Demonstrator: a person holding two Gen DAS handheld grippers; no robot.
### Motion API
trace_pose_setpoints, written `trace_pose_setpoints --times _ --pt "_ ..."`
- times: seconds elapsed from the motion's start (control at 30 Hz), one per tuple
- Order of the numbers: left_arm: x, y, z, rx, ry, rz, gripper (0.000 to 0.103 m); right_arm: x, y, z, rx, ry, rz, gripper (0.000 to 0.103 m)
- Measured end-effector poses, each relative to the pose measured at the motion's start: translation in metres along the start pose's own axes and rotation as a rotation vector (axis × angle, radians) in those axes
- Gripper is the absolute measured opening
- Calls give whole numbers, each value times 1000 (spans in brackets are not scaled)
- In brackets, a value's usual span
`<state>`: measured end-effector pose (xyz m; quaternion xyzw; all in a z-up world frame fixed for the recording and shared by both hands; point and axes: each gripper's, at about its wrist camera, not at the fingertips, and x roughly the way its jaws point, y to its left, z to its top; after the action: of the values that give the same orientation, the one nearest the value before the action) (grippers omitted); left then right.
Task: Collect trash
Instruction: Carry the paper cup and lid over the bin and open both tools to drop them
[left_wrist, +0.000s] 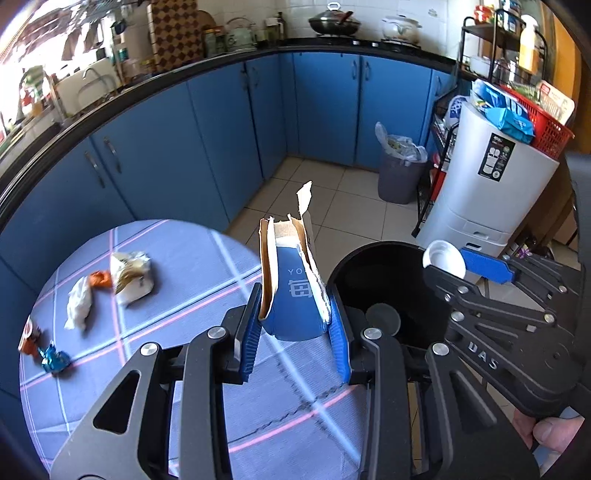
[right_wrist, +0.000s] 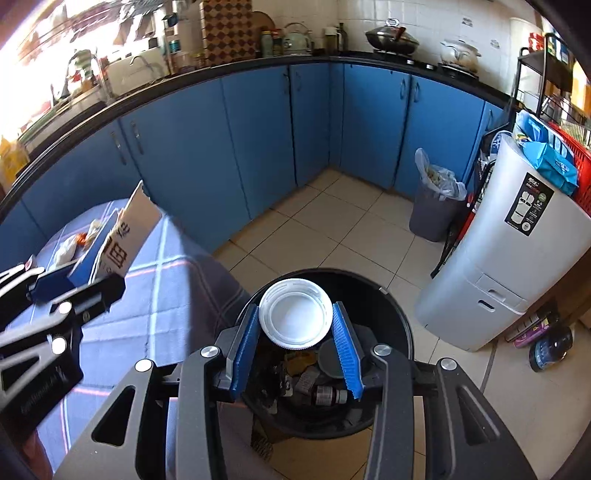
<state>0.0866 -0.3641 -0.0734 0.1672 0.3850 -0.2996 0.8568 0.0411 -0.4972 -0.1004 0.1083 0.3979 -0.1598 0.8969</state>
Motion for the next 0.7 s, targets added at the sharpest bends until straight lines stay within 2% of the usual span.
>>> trace_pose_setpoints --times 0.07,0.1,0.13,0.17,0.2,0.3,0.43,0.53,0.57,0.6,0.63,0.7 --pt "4 -5 4 6 2 -5 34 3 -5 4 2 -6 -13 40" --pt "6 -8 6 8 2 -7 34 5 -8 5 7 -2 -18 43" --pt "9 -11 9 12 3 -9 34 7 -11 6 13 4 -19 52" --pt "10 -13 11 15 3 -11 34 8 -15 6 26 11 -22 74" --pt "13 -16 13 18 5 -15 34 8 -19 5 38 1 -32 81" --pt "19 -26 20 28 8 -26 34 4 -29 2 51 -38 -66 81" --pt "27 -41 29 30 21 -54 37 5 -42 -4 56 -30 -134 81" --pt "31 -51 36 36 19 -65 39 5 -52 -9 66 -19 -154 81" --pt "32 -54 38 39 18 -66 43 5 -55 -10 71 -17 -155 81" --pt "32 -56 40 41 10 -66 55 4 -58 -11 78 -16 -156 81" --pt "31 -58 43 38 -1 -73 62 3 -62 -12 87 -16 -160 81" --pt "29 -57 47 28 -30 -90 87 2 -66 -14 97 -13 -160 81"
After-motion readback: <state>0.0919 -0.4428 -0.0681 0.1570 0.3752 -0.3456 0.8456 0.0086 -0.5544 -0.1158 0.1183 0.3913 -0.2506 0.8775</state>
